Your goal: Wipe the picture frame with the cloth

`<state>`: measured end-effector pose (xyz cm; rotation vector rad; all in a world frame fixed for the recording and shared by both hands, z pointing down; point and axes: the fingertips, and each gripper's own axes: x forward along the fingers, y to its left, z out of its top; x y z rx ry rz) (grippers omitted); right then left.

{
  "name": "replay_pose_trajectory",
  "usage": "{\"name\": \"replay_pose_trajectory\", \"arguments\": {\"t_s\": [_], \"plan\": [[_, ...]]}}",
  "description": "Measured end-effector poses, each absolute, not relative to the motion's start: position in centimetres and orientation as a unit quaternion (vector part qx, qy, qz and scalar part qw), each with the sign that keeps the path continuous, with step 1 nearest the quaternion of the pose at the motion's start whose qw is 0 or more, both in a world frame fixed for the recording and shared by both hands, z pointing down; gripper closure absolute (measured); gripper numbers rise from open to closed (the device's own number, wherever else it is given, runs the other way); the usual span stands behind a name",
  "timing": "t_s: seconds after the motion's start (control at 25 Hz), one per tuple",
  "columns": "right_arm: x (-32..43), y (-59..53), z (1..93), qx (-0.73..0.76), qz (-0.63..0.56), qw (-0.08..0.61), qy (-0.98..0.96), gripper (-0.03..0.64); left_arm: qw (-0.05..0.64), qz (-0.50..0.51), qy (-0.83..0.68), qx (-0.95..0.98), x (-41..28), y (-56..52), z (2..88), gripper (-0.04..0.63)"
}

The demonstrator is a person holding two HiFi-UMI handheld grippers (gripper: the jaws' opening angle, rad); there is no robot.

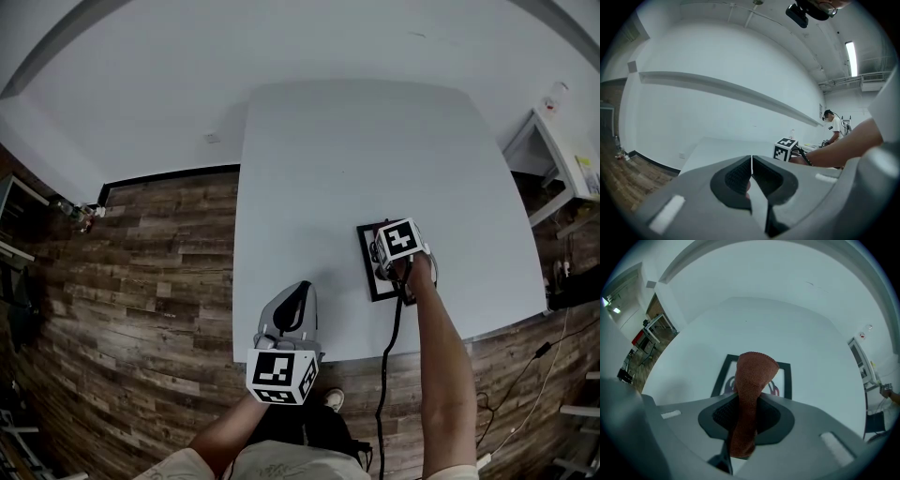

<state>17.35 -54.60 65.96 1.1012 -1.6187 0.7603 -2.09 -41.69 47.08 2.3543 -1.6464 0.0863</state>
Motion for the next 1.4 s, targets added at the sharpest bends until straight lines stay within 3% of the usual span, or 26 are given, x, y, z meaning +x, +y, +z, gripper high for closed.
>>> {"name": "replay_pose_trajectory", "arguments": {"t_s": [0.36, 0.56, 1.0, 1.4], "plan": [[25.6, -52.5, 66.1, 0.5, 0.356, 0.482, -0.625, 0.512, 0.131, 0.029, -0.56, 0.818, -0.9, -41.5, 46.8, 0.594], [23.1, -51.6, 66.1, 0.487, 0.371, 0.463, -0.642, 0.512, 0.128, 0.029, -0.558, 0.819, -0.7, -41.1, 46.5, 0.594], [15.4, -49.3, 66.0, 0.435, 0.324, 0.49, -0.683, 0.512, 0.126, 0.022, -0.551, 0.825, 0.1, -39.8, 45.8, 0.594], [24.3, -48.1, 66.2, 0.488, 0.356, 0.481, -0.635, 0.512, 0.128, 0.023, -0.542, 0.83, 0.8, -39.7, 45.7, 0.594]]}}
